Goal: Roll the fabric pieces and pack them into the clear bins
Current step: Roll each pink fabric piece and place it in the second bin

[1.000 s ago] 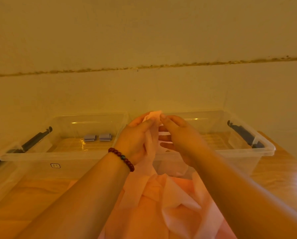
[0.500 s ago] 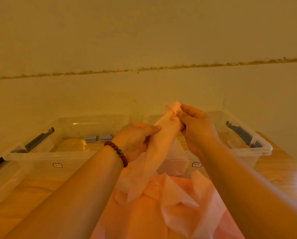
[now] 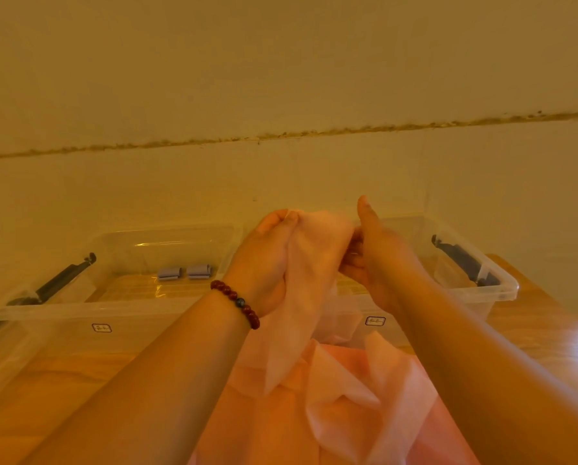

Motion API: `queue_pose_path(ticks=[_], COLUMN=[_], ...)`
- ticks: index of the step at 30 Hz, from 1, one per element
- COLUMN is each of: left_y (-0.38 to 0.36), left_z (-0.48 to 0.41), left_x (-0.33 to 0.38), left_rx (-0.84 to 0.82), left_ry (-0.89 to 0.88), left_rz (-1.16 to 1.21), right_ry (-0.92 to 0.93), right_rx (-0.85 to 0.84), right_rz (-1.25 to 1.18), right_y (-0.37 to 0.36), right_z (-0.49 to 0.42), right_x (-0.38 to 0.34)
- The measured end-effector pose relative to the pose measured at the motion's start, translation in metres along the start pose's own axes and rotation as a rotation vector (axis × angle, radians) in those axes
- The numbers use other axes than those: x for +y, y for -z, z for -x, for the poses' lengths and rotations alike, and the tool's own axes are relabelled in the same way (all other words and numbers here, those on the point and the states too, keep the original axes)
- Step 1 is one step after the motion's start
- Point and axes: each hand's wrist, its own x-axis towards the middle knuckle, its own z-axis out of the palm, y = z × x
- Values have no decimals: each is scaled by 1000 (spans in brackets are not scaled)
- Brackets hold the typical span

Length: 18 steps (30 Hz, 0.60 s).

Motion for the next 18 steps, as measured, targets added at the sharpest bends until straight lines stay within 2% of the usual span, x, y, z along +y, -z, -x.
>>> queue_pose_path(ticks=[2,4,8,11,15,18], left_y=[2,4,5,7,12,14], left_z=[-1,-1,4,5,0,-3], left_x=[3,2,-1,0,2,1], left_rx=[-19,4,128,207,184,151], left_ry=[13,12,-18,-93,-194,-230], left_rz=[-55,-117,-144,-177,-160,-203], right_ry=[-82,-62,-20,-115,-260,-305], right_rx=[-81,-118,-95,-47,-134,-244], right_rz=[-87,-120,-231,-341,-98,-57], right_y=[-1,0,0,-2,-1,-3], right_z=[3,4,0,-4,3,7], right_x=[1,4,10,8,6,6])
